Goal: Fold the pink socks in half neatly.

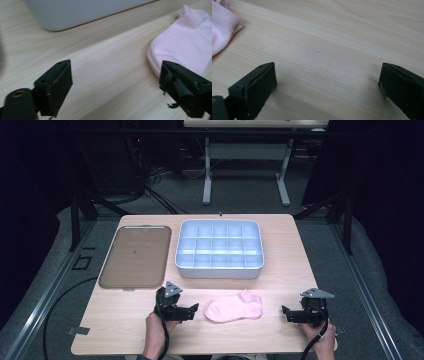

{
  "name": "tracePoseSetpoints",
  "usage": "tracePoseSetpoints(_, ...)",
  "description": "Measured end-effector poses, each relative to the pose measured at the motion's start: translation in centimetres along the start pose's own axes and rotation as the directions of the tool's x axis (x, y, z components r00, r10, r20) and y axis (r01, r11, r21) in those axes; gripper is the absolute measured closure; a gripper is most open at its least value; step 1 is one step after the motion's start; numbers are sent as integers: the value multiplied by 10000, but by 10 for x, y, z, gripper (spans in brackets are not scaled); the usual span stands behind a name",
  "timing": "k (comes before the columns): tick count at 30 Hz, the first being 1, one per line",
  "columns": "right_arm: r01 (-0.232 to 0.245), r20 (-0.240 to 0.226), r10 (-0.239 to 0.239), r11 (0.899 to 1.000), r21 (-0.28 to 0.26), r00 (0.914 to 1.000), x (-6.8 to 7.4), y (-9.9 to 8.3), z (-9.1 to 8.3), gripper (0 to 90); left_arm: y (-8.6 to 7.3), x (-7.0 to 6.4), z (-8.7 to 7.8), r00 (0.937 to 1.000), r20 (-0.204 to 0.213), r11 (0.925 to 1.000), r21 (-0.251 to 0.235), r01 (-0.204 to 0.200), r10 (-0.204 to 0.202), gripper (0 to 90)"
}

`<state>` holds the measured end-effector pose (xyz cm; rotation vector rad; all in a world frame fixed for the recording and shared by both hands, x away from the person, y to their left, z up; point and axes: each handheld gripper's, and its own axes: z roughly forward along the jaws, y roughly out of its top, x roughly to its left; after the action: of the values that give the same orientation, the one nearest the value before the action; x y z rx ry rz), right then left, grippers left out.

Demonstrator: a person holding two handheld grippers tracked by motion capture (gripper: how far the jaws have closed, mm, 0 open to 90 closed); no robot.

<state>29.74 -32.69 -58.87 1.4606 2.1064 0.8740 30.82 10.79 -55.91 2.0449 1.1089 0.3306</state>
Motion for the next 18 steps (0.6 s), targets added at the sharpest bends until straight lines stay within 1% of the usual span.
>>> tracePoseSetpoints(1, 0, 0, 0, 10000, 0, 10000, 0, 0, 0, 12, 0, 0, 0, 10000, 0, 10000, 0, 0, 0, 170)
tracePoseSetpoints(2, -45, 14, 45, 10000, -64, 10000, 0, 0, 0, 14, 2, -9, 6, 9996, 224, 9998, 68, -185, 184, 204)
tracePoseSetpoints(3, -41, 21, 42, 10000, -62, 10000, 0, 0, 0, 14, 2, -12, 9, 9991, 376, 9997, 160, -187, 181, 238)
tracePoseSetpoints(6, -42, 22, 42, 10000, -81, 10000, 0, 0, 0, 17, 2, -18, 18, 9973, 650, 9983, 428, -383, 355, 341)
tracePoseSetpoints(7, -40, 28, 40, 10000, -88, 10000, 0, 0, 0, 18, 1, -19, 21, 9975, 625, 9983, 469, -354, 325, 371)
tracePoseSetpoints(8, -42, 30, 43, 9999, -100, 10000, 0, 0, 0, 19, 1, -20, 23, 9970, 715, 9977, 580, -347, 305, 415)
tracePoseSetpoints(10, -40, 48, 41, 9999, -101, 10000, 0, 0, 0, 21, 0, -21, 26, 9966, 740, 9971, 652, -404, 356, 474)
tracePoseSetpoints(11, -40, 51, 41, 9999, -108, 10000, 0, -1, 0, 22, 0, -22, 27, 9959, 785, 9961, 715, -510, 453, 509)
tracePoseSetpoints(13, -43, 59, 43, 9999, -110, 10000, 1, -1, 0, 22, -2, -24, 29, 9948, 895, 9959, 719, -548, 483, 565)
tracePoseSetpoints(15, -38, 33, 38, 9999, -108, 10000, 0, -1, 0, 23, -4, -25, 29, 9939, 947, 9961, 621, -632, 572, 633)
tracePoseSetpoints(16, -38, 33, 38, 9999, -110, 10000, 0, -1, 0, 23, -5, -26, 28, 9924, 1070, 9959, 605, -668, 600, 669)
tracePoseSetpoints(18, -19, 70, 19, 9999, -102, 10000, 0, -1, 0, 24, -6, -28, 28, 9922, 1129, 9967, 555, -589, 523, 735)
